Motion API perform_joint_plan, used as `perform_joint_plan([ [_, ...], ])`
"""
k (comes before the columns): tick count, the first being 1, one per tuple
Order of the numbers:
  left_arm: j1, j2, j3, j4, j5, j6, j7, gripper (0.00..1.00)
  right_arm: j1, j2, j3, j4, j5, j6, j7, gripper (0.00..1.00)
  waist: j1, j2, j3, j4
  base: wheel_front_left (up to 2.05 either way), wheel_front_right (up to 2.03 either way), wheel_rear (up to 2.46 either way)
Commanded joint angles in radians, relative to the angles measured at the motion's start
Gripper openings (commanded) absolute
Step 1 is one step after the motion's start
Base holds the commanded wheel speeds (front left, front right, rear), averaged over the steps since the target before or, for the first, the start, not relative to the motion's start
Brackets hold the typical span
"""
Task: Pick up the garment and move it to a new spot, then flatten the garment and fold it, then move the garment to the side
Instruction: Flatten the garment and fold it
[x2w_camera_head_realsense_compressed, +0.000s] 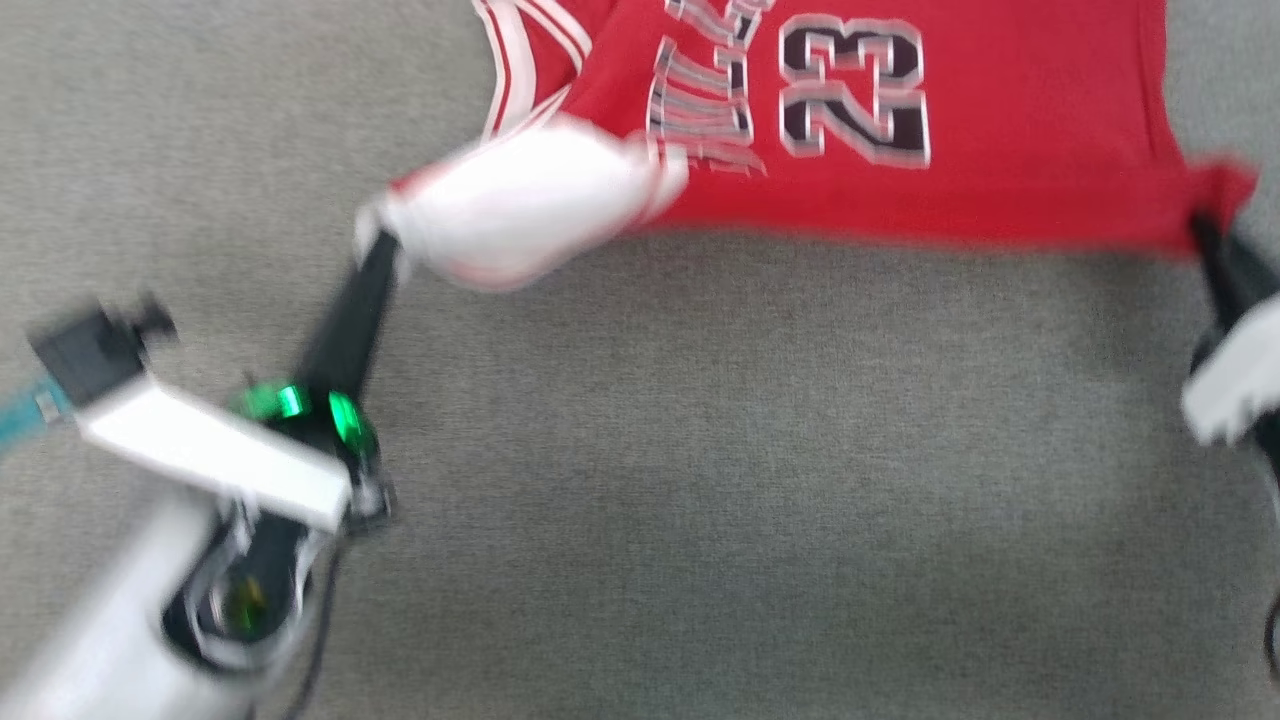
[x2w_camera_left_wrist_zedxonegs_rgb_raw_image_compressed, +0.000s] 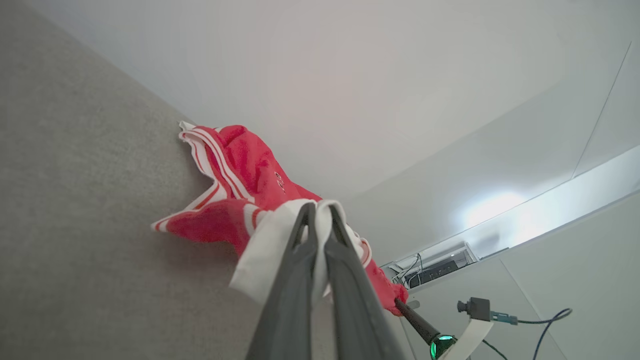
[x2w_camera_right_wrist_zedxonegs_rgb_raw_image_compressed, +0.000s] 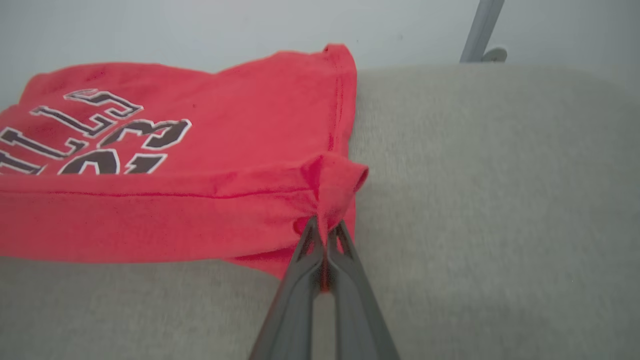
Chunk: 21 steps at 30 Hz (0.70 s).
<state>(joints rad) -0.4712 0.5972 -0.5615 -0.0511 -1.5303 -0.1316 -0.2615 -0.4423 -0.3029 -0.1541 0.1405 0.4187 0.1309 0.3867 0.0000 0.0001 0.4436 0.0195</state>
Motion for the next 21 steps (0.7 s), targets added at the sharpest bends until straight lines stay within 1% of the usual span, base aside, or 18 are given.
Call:
perform_joint_plan([
  [1,0.035,-0.003,0.011,-0.018,0.013,0.002,-0.005,0.00,0.037,0.005,-0.010,-0.028,0.009,0.000,0.010,0.00,0.0000,-0.0001,-0.019,0.012,0.00,0.00,0.00],
  [4,0.157,-0.008,0.037,-0.065,0.039,0.002,-0.005,0.00,0.173,0.024,-0.039,-0.131,0.037,0.000,0.056,0.00,0.0000,-0.0001,-0.037,0.023,0.00,0.00,0.00],
  [6,0.226,-0.002,0.044,-0.098,0.060,0.002,-0.005,0.00,0.251,0.040,-0.061,-0.196,0.050,0.000,0.081,0.00,0.0000,-0.0001,-0.046,0.028,0.00,0.00,0.00],
  [9,0.319,0.013,0.052,-0.146,0.083,0.002,-0.005,0.00,0.350,0.070,-0.096,-0.282,0.065,0.000,0.116,0.00,0.0000,-0.0001,-0.054,0.032,0.00,0.00,0.00],
  [12,0.402,0.041,0.027,-0.193,0.106,0.002,-0.005,0.00,0.434,0.089,-0.122,-0.354,0.065,0.000,0.149,0.00,0.0000,-0.0001,-0.057,0.032,0.00,0.00,0.00],
  [17,0.487,0.084,0.025,-0.247,0.141,0.002,-0.005,0.00,0.537,0.110,-0.156,-0.438,0.086,0.000,0.193,0.00,0.0000,-0.0001,-0.055,0.031,0.00,0.00,0.00],
  [21,0.465,0.118,0.006,-0.273,0.150,0.002,-0.005,0.00,0.546,0.120,-0.171,-0.467,0.087,0.000,0.205,0.00,0.0000,-0.0001,-0.053,0.024,0.00,0.00,0.00],
])
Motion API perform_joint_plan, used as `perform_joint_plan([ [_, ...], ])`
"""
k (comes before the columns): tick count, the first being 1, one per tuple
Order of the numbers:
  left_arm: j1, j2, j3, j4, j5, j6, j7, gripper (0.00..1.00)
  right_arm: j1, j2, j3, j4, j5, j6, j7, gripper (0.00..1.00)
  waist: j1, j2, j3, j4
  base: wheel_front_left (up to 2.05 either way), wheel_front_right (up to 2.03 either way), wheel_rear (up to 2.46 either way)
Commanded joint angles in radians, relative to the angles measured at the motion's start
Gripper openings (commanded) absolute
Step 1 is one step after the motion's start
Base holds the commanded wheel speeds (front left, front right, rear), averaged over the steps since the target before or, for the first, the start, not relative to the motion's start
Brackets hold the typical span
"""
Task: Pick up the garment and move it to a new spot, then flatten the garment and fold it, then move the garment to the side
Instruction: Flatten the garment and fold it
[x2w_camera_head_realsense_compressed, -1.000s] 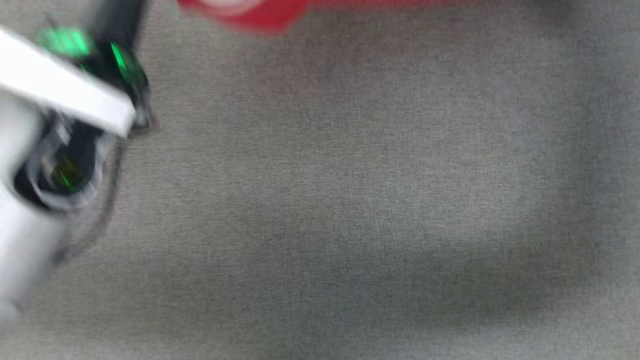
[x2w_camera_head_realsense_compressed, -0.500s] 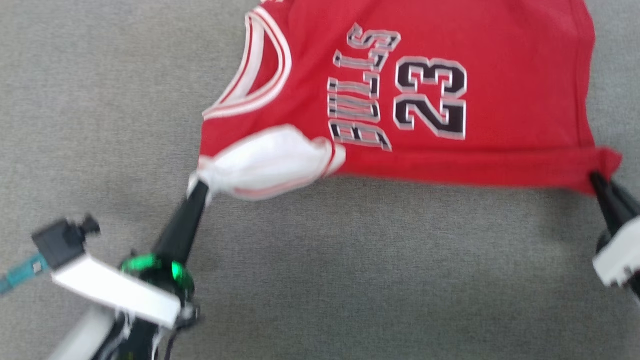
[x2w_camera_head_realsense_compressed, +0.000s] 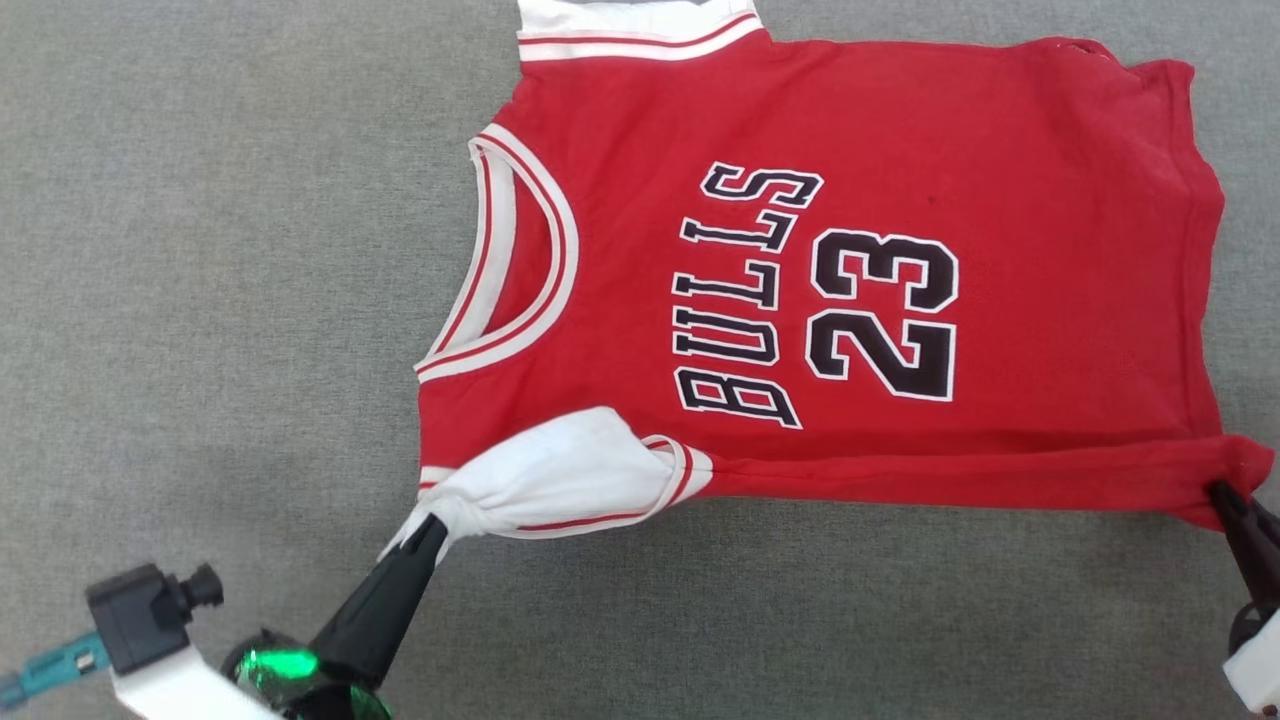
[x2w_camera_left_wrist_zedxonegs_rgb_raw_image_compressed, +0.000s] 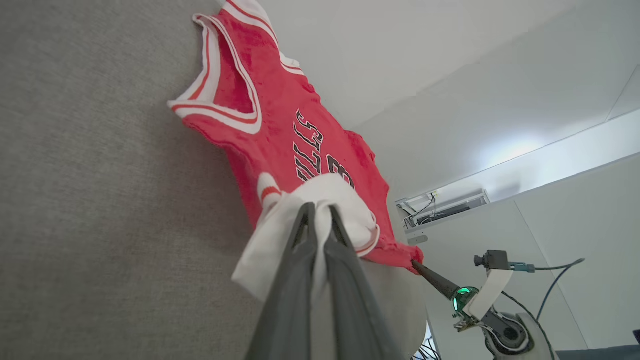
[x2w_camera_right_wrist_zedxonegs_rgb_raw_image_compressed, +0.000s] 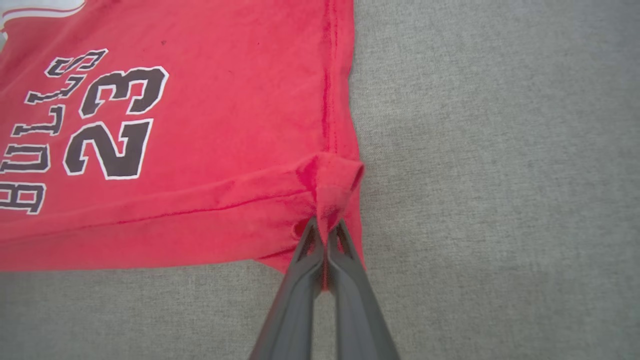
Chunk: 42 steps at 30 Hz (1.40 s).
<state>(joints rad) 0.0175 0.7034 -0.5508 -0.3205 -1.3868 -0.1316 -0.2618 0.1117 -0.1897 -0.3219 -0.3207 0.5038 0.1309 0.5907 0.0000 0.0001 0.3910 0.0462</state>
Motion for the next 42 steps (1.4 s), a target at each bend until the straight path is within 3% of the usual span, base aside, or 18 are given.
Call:
perform_joint_plan([
  [1,-0.045,0.019,-0.016,-0.005,0.009,0.002,-0.004,0.00,-0.019,0.010,-0.003,-0.005,0.000,0.000,0.003,0.00,0.0000,-0.0001,0.000,-0.004,0.00,0.00,0.00],
  [11,-0.353,0.066,-0.098,0.072,-0.080,0.002,0.055,0.00,-0.232,-0.003,0.071,0.152,-0.038,0.000,-0.010,0.00,0.0000,-0.0001,0.016,-0.053,0.00,0.00,0.00],
  [20,-0.572,0.072,-0.100,0.183,-0.152,0.002,0.125,0.00,-0.401,0.005,0.116,0.270,-0.069,0.000,-0.083,0.00,0.0000,-0.0001,0.085,-0.085,0.00,0.00,0.00],
  [29,-0.676,0.058,-0.130,0.384,-0.152,0.002,0.166,0.00,-0.487,0.036,0.134,0.403,-0.095,0.000,-0.174,0.00,0.0000,-0.0001,0.139,-0.103,0.00,0.00,0.00],
  [33,-0.704,0.062,-0.167,0.452,-0.103,0.002,0.153,0.00,-0.499,0.039,0.149,0.433,-0.095,0.000,-0.194,0.00,0.0000,-0.0001,0.144,-0.109,0.00,0.00,0.00],
  [34,-0.715,0.070,-0.182,0.470,-0.076,0.002,0.139,0.00,-0.502,0.040,0.154,0.438,-0.096,0.000,-0.200,0.06,0.0000,-0.0001,0.144,-0.110,0.00,0.00,0.00],
  [36,-0.728,0.070,-0.213,0.491,-0.049,0.002,0.106,0.42,-0.503,0.041,0.163,0.446,-0.100,0.000,-0.212,0.40,0.0000,-0.0001,0.139,-0.112,0.00,0.00,0.00],
  [37,-0.740,0.079,-0.227,0.503,-0.026,0.002,0.088,0.60,-0.500,0.041,0.166,0.449,-0.103,0.000,-0.220,0.78,0.0000,-0.0001,0.135,-0.112,0.00,0.00,0.00],
  [38,-0.752,0.093,-0.249,0.514,0.003,0.002,0.075,0.96,-0.496,0.042,0.168,0.449,-0.104,0.000,-0.224,1.00,0.0000,-0.0001,0.129,-0.112,0.00,0.00,0.00],
  [42,-0.800,0.139,-0.339,0.530,0.088,0.002,0.034,1.00,-0.472,0.032,0.166,0.432,-0.108,0.000,-0.245,1.00,0.0000,-0.0001,0.096,-0.109,0.00,0.00,0.00],
])
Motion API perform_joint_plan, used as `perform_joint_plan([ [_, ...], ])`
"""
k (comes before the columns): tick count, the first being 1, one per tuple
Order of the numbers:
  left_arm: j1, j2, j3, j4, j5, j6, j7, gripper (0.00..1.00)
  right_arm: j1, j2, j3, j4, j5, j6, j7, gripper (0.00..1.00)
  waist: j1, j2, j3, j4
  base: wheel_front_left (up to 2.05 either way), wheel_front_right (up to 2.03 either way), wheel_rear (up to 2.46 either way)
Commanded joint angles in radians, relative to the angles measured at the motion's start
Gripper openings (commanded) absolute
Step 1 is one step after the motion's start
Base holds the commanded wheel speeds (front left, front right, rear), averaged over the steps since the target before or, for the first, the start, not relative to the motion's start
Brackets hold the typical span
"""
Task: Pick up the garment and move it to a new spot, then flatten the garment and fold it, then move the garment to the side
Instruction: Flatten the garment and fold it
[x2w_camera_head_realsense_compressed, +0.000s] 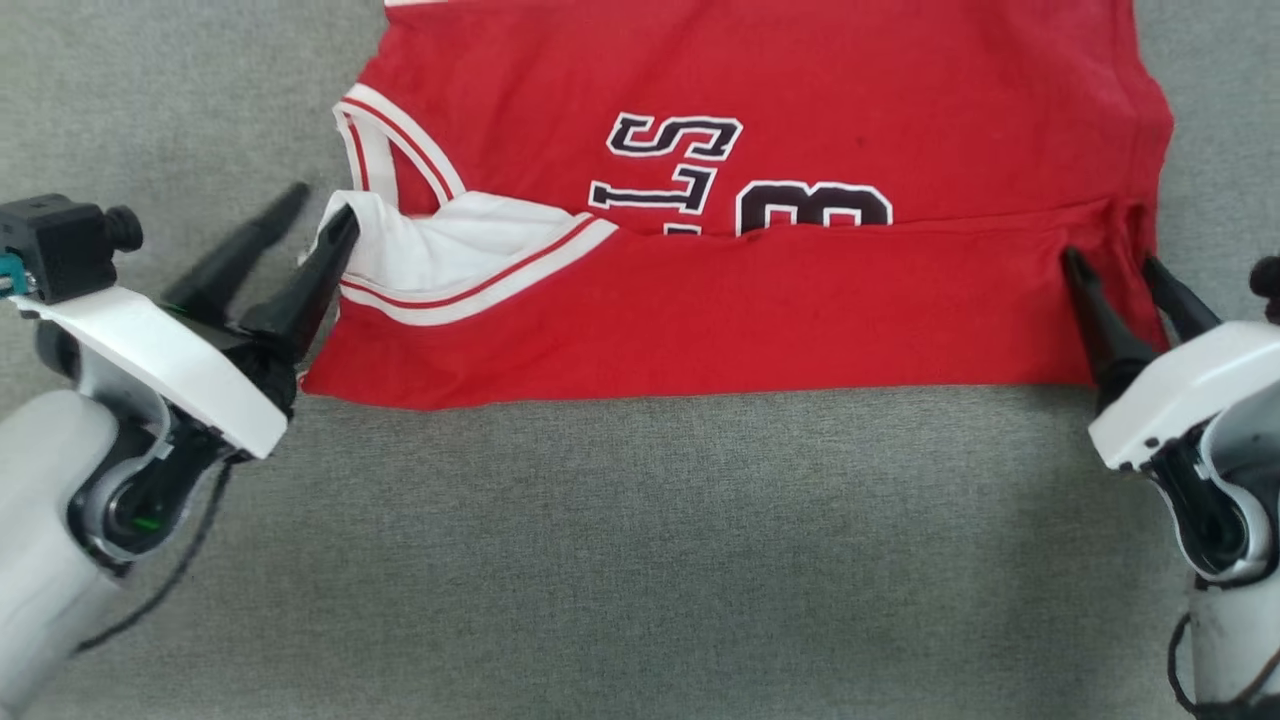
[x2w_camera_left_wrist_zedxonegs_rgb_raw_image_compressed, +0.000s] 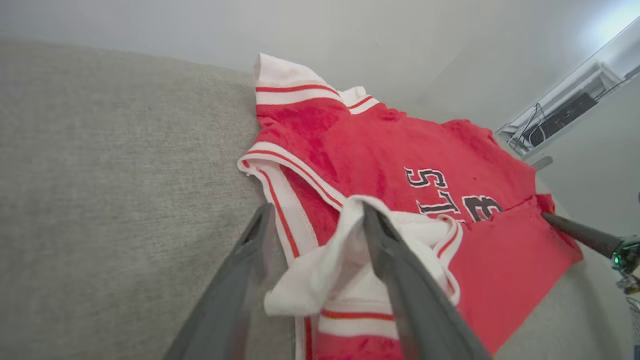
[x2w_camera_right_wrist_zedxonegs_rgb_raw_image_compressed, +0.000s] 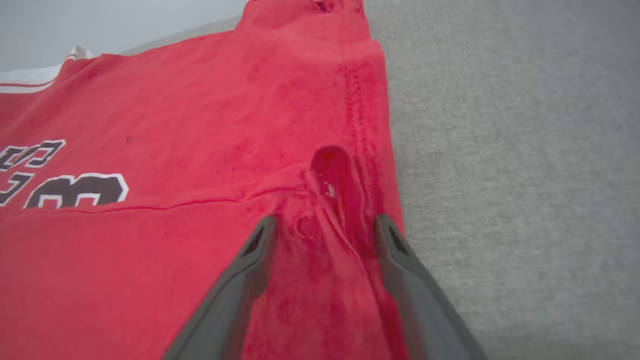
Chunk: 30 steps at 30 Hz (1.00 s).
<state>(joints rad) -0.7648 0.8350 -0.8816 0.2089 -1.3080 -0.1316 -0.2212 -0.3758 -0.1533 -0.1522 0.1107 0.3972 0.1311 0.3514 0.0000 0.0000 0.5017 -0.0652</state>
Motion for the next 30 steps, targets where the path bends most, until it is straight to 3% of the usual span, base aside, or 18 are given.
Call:
perform_joint_plan([
  [1,-0.032,0.026,-0.031,0.002,0.038,0.002,-0.013,1.00,0.022,-0.007,-0.006,-0.008,-0.002,-0.001,-0.010,1.00,0.0000,0.0000,-0.023,0.003,0.00,0.00,0.00],
  [7,-0.091,0.124,-0.145,-0.009,0.124,0.002,-0.019,1.00,0.074,-0.014,-0.033,-0.074,-0.001,-0.001,-0.014,1.00,0.0000,0.0000,-0.072,0.008,0.00,0.00,0.00],
  [15,-0.096,0.206,-0.282,-0.097,0.028,0.002,0.199,1.00,0.120,0.000,-0.042,-0.135,0.005,-0.001,0.005,1.00,0.0000,0.0000,-0.103,0.001,0.00,0.00,0.00],
  [21,-0.102,0.197,-0.328,-0.089,-0.085,0.002,0.343,1.00,0.126,0.019,-0.023,-0.146,0.017,-0.001,0.006,1.00,0.0000,0.0000,-0.095,-0.027,0.00,0.00,0.00],
  [28,-0.115,0.157,-0.358,-0.003,-0.139,0.003,0.436,1.00,0.112,0.025,-0.015,-0.138,0.023,-0.001,-0.007,1.00,0.0000,0.0000,-0.064,-0.060,0.00,0.00,0.00],
  [30,-0.112,0.146,-0.367,0.015,-0.155,0.004,0.462,0.75,0.108,0.024,-0.014,-0.138,0.025,-0.001,-0.009,1.00,0.0000,0.0000,-0.057,-0.067,0.00,0.00,0.00],
])
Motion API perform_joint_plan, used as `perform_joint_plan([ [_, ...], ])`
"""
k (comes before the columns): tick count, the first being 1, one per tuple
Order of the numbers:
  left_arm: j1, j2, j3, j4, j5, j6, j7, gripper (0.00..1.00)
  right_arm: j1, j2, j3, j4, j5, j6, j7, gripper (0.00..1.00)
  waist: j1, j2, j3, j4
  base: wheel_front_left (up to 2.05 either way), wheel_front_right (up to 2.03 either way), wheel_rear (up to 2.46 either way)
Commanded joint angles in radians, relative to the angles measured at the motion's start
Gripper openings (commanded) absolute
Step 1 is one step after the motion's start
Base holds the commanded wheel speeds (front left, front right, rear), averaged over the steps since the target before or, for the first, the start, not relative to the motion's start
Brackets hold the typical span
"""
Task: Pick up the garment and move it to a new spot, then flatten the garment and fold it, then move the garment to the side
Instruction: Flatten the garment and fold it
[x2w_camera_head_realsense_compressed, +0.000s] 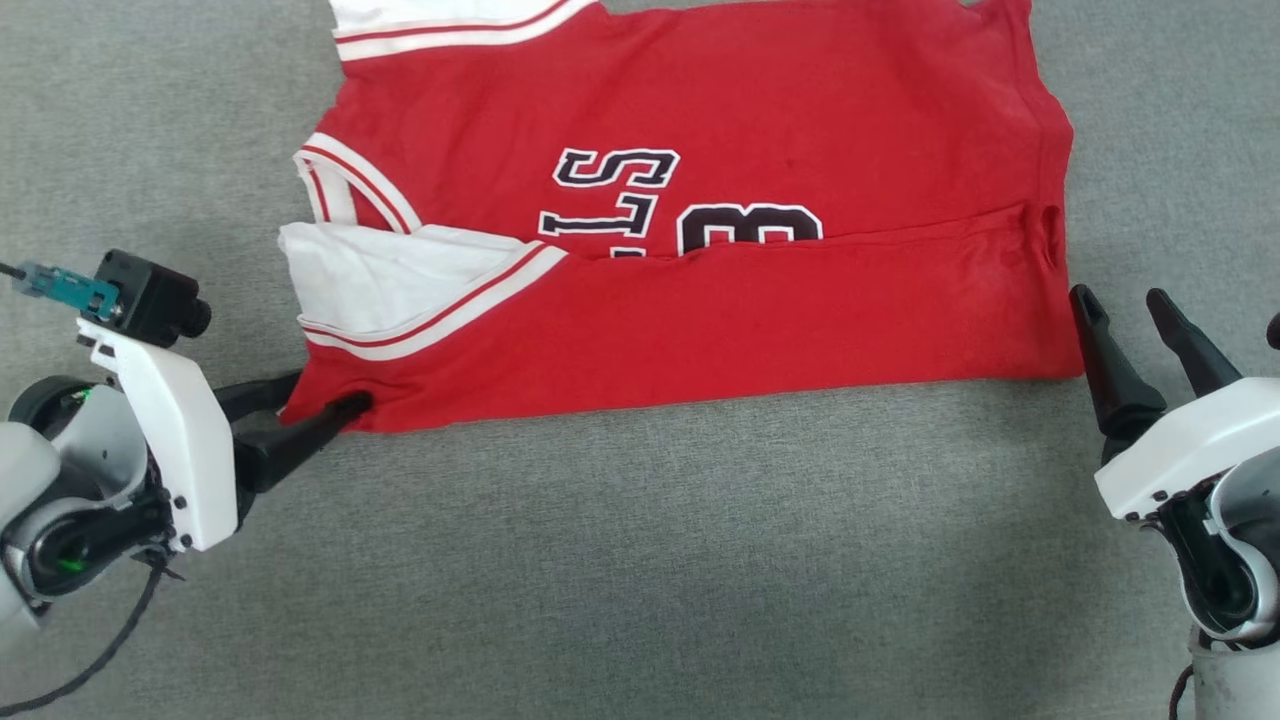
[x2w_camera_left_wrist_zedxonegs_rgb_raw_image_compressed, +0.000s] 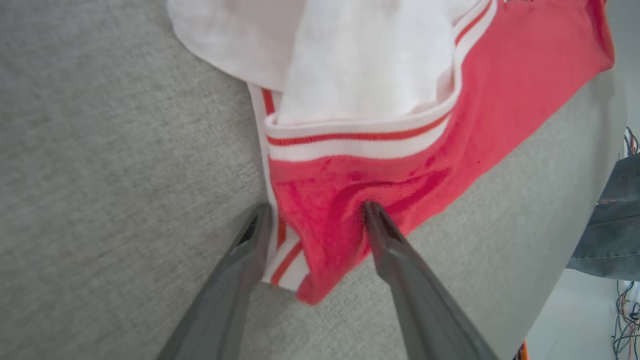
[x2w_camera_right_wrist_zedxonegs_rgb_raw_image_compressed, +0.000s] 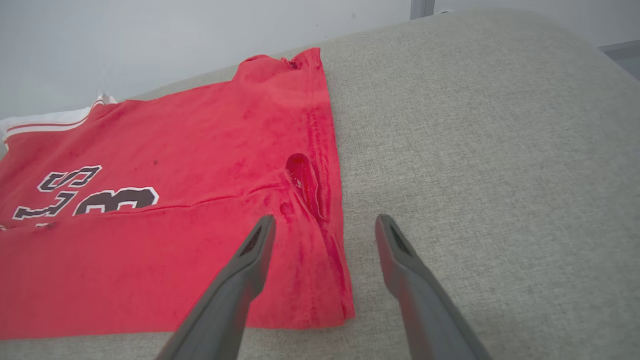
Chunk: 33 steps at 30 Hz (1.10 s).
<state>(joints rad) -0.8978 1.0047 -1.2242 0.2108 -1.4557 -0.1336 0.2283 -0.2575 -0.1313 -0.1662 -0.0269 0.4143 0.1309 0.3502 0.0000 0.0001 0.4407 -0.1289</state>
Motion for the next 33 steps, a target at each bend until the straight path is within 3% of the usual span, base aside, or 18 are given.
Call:
perform_joint_plan([
  [1,0.020,-0.029,-0.030,0.018,-0.008,0.006,0.024,0.55,-0.012,0.002,0.000,0.000,0.008,0.000,-0.008,1.00,0.0000,-0.0001,0.006,-0.006,0.00,0.00,0.00],
  [2,0.020,-0.034,-0.035,0.018,-0.010,0.006,0.033,0.40,-0.013,0.000,0.001,0.001,0.006,0.000,-0.007,1.00,0.0000,-0.0001,0.008,-0.008,0.00,0.00,0.00],
  [3,0.022,-0.039,-0.038,0.012,-0.016,0.006,0.039,0.04,-0.013,-0.002,0.004,0.002,0.004,0.000,-0.001,1.00,0.0000,-0.0001,0.010,-0.010,0.00,0.00,0.00],
  [4,0.024,-0.043,-0.041,0.003,-0.018,0.005,0.046,0.00,-0.012,-0.007,0.009,0.002,0.003,0.000,0.007,1.00,0.0000,-0.0001,0.011,-0.011,0.00,0.00,0.00],
  [12,0.019,-0.040,-0.049,-0.047,-0.016,0.004,0.022,0.00,-0.028,-0.109,0.090,-0.004,-0.039,0.000,0.167,1.00,0.0000,-0.0001,0.023,0.006,0.00,0.00,0.00],
  [20,-0.010,-0.073,-0.051,-0.057,-0.004,0.004,-0.008,0.00,-0.103,-0.145,0.102,0.099,0.003,0.000,0.368,1.00,0.0000,-0.0001,0.041,0.052,0.00,0.00,0.00],
  [21,-0.011,-0.082,-0.052,-0.055,-0.003,0.004,-0.010,0.00,-0.105,-0.149,0.101,0.112,0.008,0.000,0.378,0.61,0.0000,-0.0001,0.039,0.062,0.00,0.00,0.00],
  [22,-0.010,-0.089,-0.054,-0.051,-0.002,0.004,-0.011,0.00,-0.105,-0.151,0.096,0.121,0.011,0.000,0.383,0.15,0.0000,-0.0001,0.037,0.071,0.00,0.00,0.00],
  [23,-0.009,-0.095,-0.054,-0.047,0.000,0.004,-0.018,0.00,-0.101,-0.150,0.094,0.127,0.019,0.000,0.389,0.00,0.0000,-0.0001,0.035,0.079,0.00,0.00,0.00],
  [33,0.041,-0.064,-0.046,-0.109,-0.022,0.004,-0.141,0.00,-0.012,-0.177,0.037,0.073,0.034,0.000,0.365,0.00,0.0000,-0.0001,-0.018,0.120,0.00,0.00,0.00],
])
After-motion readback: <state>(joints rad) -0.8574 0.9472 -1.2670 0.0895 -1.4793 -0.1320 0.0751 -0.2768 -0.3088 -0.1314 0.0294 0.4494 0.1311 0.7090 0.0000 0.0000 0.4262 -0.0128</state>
